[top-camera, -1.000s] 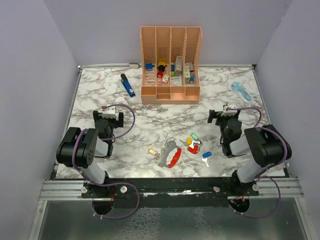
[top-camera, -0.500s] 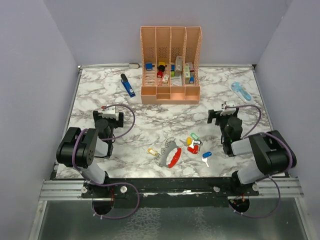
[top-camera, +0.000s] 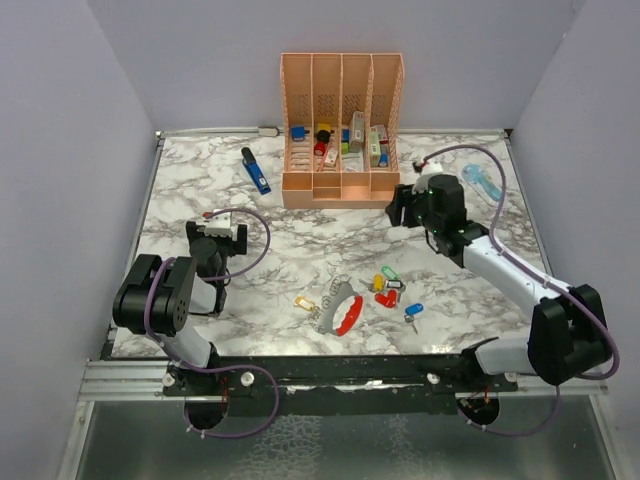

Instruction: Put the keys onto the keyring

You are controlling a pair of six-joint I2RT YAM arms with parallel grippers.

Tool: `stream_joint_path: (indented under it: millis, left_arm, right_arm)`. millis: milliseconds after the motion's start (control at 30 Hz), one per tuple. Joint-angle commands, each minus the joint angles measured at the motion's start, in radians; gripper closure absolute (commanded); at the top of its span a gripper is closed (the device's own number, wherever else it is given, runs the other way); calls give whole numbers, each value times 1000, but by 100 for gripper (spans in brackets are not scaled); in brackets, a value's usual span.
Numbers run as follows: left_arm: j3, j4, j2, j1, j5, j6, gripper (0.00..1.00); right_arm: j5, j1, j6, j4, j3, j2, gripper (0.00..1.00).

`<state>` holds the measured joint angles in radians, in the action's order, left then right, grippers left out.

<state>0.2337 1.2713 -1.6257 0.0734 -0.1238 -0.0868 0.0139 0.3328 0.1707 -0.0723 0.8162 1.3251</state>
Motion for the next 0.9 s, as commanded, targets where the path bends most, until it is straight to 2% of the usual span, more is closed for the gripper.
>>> stream_joint_path:
  millis: [0,267,367,500,567,733,867]
  left_arm:
    - [12,37,-6,-6,-10,14,1]
    - [3,48,-1,-6,3,4,3]
    - [2,7,49,-6,25,2,4]
    - [66,-224,190,-6,81,-12,6]
    - [106,-285,248,-6,116,-35,6]
    - [303,-563,251,-6,244,-53,9]
    - [419,-727,250,-4,456,-49,13]
  right_arm:
    - [77,144,204,429,106,54,46]
    - [127,293,447,560,147,120,55]
    - [122,318,479,563,148,159,68]
    - [120,346,518,540,154,223,70]
    - [126,363,529,535,165,259,70]
    - [111,392,540,556,201,318,67]
    - [94,398,541,567,221,316,65]
